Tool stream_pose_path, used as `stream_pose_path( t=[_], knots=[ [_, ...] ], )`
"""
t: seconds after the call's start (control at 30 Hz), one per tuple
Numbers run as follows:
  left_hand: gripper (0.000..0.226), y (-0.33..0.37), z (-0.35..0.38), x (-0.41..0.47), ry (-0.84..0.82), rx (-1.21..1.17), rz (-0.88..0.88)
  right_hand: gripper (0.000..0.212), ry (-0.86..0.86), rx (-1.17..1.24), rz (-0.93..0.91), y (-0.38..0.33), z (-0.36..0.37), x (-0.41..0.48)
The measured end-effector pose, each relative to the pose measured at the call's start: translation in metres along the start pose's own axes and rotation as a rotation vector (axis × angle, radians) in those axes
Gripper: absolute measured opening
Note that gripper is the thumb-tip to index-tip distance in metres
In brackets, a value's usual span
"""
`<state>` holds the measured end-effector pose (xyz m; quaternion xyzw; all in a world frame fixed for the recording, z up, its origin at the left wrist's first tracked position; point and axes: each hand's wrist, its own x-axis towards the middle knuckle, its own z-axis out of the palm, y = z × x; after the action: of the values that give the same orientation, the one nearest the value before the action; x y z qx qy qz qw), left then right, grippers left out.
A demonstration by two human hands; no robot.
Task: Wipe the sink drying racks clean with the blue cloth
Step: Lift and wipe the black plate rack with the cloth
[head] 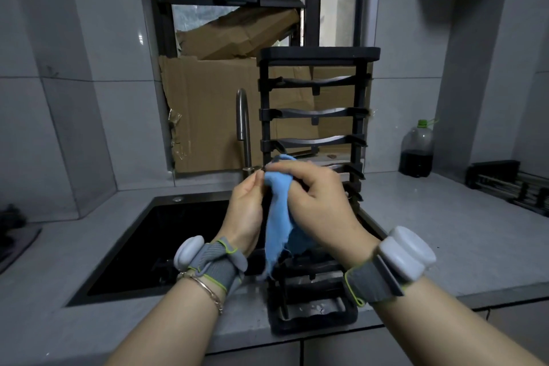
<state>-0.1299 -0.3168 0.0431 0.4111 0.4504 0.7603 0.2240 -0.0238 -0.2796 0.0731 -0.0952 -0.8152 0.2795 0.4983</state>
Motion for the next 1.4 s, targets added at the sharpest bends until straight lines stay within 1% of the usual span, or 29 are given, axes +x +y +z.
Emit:
stream_pose_path(
  t=[0.03,0.1,0.13,0.2,0.27,0.33,0.43,0.53,0.6,0.63,0.67,0.73,0.8,0.83,0.9,0.93,1.0,1.07,1.13,1.17,1.27,1.33,1.4],
  knots=[
    [0.028,0.001,-0.001,0.0,-0.014,-0.021,0.009,0.031,-0.042,-0.068,-0.082,-0.001,0.002,-0.001],
    [0.027,0.002,-0.002,0.0,-0.05,-0.041,0.013,0.036,-0.134,-0.332,-0.239,0.0,0.005,-0.001],
    [0.027,0.002,-0.001,0.0,-0.06,-0.045,0.009,0.036,-0.166,-0.449,-0.285,0.001,0.005,0.002],
    [0.027,0.002,-0.003,0.0,-0.051,-0.058,0.004,0.029,-0.181,-0.561,-0.331,0.004,0.005,0.007],
    [0.028,0.002,-0.003,0.001,-0.045,-0.09,-0.011,0.02,-0.177,-0.566,-0.327,0.006,0.006,0.008],
    [0.028,0.002,-0.002,0.003,-0.027,-0.122,-0.027,0.019,-0.157,-0.557,-0.327,0.012,0.004,0.006],
    [0.03,0.0,-0.001,0.004,0.007,-0.103,-0.022,0.028,-0.133,-0.572,-0.303,0.014,-0.003,0.002],
    [0.032,0.0,0.0,0.0,0.027,-0.023,-0.012,0.039,-0.13,-0.617,-0.21,0.017,-0.012,0.0],
    [0.033,0.0,0.0,-0.003,0.032,0.037,0.002,0.042,-0.056,-0.709,-0.25,0.026,-0.015,-0.007],
    [0.033,-0.001,0.0,-0.004,0.04,0.061,0.022,0.039,-0.005,-0.717,-0.282,0.031,-0.016,-0.011],
    [0.033,-0.001,0.001,-0.005,0.052,0.09,0.046,0.035,0.051,-0.68,-0.316,0.036,-0.017,-0.015],
    [0.034,-0.003,0.001,-0.005,0.069,0.142,0.077,0.025,0.151,-0.526,-0.387,0.039,-0.017,-0.019],
    [0.034,-0.004,0.001,-0.004,0.084,0.135,0.065,0.018,0.22,-0.384,-0.47,0.03,-0.014,-0.024],
    [0.034,-0.003,0.001,-0.004,0.074,0.121,0.047,0.018,0.229,-0.327,-0.515,0.024,-0.011,-0.026],
    [0.032,-0.004,-0.001,-0.001,0.056,0.082,0.016,0.02,0.195,-0.311,-0.545,0.02,-0.006,-0.03],
    [0.03,-0.006,-0.001,0.0,0.054,0.077,0.028,0.02,0.164,-0.344,-0.512,0.023,-0.005,-0.032],
    [0.032,-0.01,-0.002,0.002,0.067,0.136,0.085,0.017,0.156,-0.371,-0.338,0.034,-0.006,-0.03],
    [0.034,-0.012,-0.002,0.001,0.075,0.134,0.092,0.01,0.254,-0.28,-0.099,0.039,-0.011,-0.025],
    [0.035,-0.013,-0.002,0.001,0.069,0.143,0.099,0.022,0.333,-0.201,0.047,0.038,-0.014,-0.02],
    [0.035,-0.011,0.0,0.0,0.067,0.144,0.098,0.024,0.337,-0.192,0.061,0.034,-0.013,-0.018],
    [0.033,-0.012,0.0,0.002,0.078,0.092,0.086,0.017,0.284,-0.199,-0.001,0.026,0.004,-0.021],
    [0.03,-0.01,0.0,0.001,0.077,0.097,0.09,0.028,0.252,-0.146,-0.039,0.023,0.02,-0.029],
    [0.032,-0.008,0.0,0.0,0.064,0.101,0.078,0.042,0.159,-0.113,-0.075,0.022,0.03,-0.037]
  ],
)
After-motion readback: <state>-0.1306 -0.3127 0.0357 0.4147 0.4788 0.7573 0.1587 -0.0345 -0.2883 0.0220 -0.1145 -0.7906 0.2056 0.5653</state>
